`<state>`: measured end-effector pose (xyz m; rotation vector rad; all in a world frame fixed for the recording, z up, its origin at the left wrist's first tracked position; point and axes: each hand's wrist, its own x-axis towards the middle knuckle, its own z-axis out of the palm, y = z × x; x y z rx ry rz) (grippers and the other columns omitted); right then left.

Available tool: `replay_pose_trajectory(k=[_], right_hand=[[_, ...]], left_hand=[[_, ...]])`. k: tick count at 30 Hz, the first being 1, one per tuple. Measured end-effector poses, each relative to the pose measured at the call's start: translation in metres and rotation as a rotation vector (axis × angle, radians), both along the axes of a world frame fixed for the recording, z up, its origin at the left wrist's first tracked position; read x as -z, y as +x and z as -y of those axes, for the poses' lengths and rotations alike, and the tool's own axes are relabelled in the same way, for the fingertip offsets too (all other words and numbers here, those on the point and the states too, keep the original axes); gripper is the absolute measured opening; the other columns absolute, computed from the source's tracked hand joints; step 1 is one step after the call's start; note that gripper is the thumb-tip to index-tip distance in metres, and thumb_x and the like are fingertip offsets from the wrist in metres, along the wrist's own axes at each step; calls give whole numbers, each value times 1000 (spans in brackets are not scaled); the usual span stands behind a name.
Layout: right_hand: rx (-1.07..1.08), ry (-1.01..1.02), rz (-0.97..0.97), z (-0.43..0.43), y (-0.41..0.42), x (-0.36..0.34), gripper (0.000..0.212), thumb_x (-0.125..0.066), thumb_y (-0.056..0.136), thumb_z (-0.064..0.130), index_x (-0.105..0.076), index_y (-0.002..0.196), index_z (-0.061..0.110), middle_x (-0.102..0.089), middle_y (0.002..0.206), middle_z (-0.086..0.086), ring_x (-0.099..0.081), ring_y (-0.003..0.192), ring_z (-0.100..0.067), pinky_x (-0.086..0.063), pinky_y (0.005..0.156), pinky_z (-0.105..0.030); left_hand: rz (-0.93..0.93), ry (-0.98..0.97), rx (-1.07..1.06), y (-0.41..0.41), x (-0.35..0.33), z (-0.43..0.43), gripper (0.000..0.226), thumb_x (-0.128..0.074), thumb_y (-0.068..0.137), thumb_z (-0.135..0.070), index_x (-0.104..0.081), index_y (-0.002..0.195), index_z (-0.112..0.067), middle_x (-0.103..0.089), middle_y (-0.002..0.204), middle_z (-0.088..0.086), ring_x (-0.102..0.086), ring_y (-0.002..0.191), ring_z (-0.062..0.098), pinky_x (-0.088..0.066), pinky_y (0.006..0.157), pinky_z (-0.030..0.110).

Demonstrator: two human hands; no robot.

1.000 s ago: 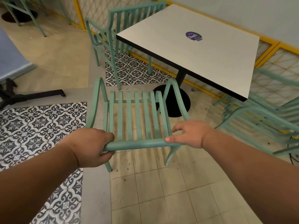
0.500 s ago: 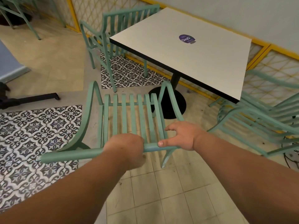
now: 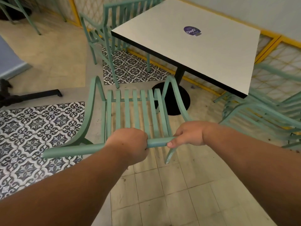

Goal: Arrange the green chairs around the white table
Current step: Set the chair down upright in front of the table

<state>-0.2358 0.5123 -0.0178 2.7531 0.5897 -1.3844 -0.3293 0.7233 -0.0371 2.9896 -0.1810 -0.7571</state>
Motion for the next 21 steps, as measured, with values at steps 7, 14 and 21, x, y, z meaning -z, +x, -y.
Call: replay_pose_trajectory(k=[7, 14, 21], right_hand=[[117, 39, -11, 0, -8, 3, 90, -60, 71, 88, -69, 131, 21, -53, 87, 12, -55, 95, -16, -42, 72, -31], [124, 26, -20, 3, -35, 3, 102, -53, 69, 94, -64, 137, 17, -60, 105, 3, -58, 103, -20, -48, 84, -35], [155, 65, -28, 9, -80, 9, 104, -46, 67, 98, -70, 126, 16, -65, 104, 0, -62, 99, -20, -51, 85, -35]], left_hand=[[-15, -1, 14, -2, -4, -1, 18, -48, 98, -45, -59, 95, -32, -62, 81, -8, -62, 74, 13, -59, 72, 35], [-50, -15, 74, -15, -7, -7, 14, -51, 96, -44, -62, 98, -36, -64, 81, -9, -62, 76, 11, -58, 75, 34], [-83, 5, 159, -34, -10, -12, 12, -54, 95, -44, -63, 97, -37, -64, 81, -10, -61, 77, 11, -55, 74, 31]])
